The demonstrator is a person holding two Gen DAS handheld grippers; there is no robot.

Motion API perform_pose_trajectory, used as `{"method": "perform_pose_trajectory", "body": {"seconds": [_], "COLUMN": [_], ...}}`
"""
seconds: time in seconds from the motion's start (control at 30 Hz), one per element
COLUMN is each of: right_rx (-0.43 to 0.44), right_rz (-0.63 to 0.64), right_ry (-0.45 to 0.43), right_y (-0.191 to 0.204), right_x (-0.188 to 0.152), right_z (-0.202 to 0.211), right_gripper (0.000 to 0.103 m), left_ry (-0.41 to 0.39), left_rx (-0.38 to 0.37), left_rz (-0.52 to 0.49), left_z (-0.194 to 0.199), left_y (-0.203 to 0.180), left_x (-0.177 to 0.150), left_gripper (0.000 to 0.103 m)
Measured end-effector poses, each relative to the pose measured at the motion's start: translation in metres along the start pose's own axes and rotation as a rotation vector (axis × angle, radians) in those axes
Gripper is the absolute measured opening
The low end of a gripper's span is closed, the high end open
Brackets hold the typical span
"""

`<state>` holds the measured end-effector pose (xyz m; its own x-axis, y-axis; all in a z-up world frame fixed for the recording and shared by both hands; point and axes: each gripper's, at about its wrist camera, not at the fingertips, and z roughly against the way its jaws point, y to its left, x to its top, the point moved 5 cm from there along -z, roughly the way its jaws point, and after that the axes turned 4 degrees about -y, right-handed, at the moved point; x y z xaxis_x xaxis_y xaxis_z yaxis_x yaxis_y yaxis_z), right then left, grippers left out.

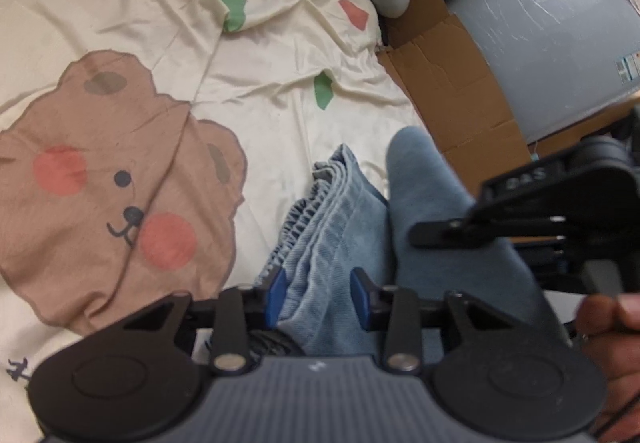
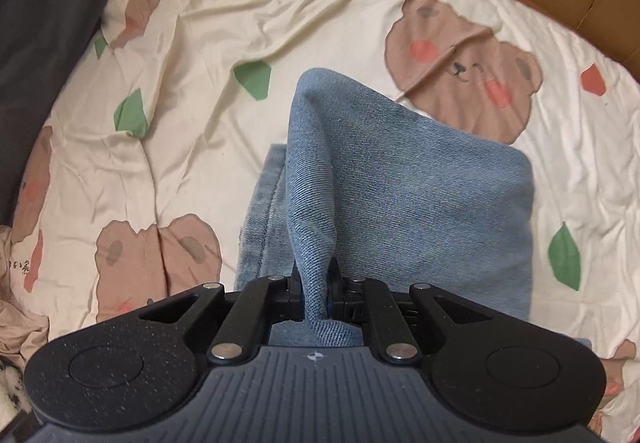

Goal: Fold clothes

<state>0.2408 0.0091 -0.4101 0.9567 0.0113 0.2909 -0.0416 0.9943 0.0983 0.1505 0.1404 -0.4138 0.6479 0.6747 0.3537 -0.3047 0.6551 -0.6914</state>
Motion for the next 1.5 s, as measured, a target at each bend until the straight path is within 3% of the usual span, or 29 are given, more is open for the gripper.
{"method": "perform_pose_trajectory", "body": {"seconds": [0.2, 0.37, 0.47, 0.63, 0.8, 1.2, 1.27, 1.37, 1.5], "right_rx": [0.067, 0.162, 0.201, 0.184, 0.176, 0.181, 0.192, 0.243, 0.313], "right_rz": [-0.019, -0.074, -0.097, -0.120, -0.090, 0.038, 0.061, 0.058, 0.039], "right_ry": [0.029, 0.001, -0.020, -0.027, -0.016, 0.022, 0.037, 0.064, 0.066], "right_y": [0.018, 0.012, -0.006, -0.058, -0.100, -0.159, -0.168, -0.181, -0.194], "right_x": [0.012, 0.031, 0.041, 0.039, 0.023, -0.019, -0.035, -0.057, -0.079], "right_z": [0.009, 0.037, 0.048, 0.040, 0.024, 0.003, 0.000, -0.006, -0.008], "right_gripper": [0.032, 0.040, 0.041, 0.041, 0.041, 0.041, 0.040, 0.026, 0.025], "left_ry": [-0.021, -0.059, -0.084, -0.090, -0.043, 0.099, 0.099, 0.091, 0.087], "left_rx": [0.045, 0.061, 0.058, 0.043, 0.032, 0.117, 0.116, 0.119, 0.113], "left_rz": [0.001, 0.002, -0.004, -0.015, -0.062, -0.166, -0.147, -0.146, -0.162], "left_z": [0.008, 0.022, 0.030, 0.033, 0.024, 0.032, 0.035, 0.039, 0.050], "left_y": [0.002, 0.001, -0.004, -0.012, -0.020, -0.019, -0.016, -0.015, -0.024], "left_x": [0.008, 0.019, 0.027, 0.032, 0.020, -0.027, -0.029, -0.030, -0.033], "left_gripper": [0.038, 0.038, 0.038, 0.042, 0.049, 0.044, 0.039, 0.022, 0.017]}}
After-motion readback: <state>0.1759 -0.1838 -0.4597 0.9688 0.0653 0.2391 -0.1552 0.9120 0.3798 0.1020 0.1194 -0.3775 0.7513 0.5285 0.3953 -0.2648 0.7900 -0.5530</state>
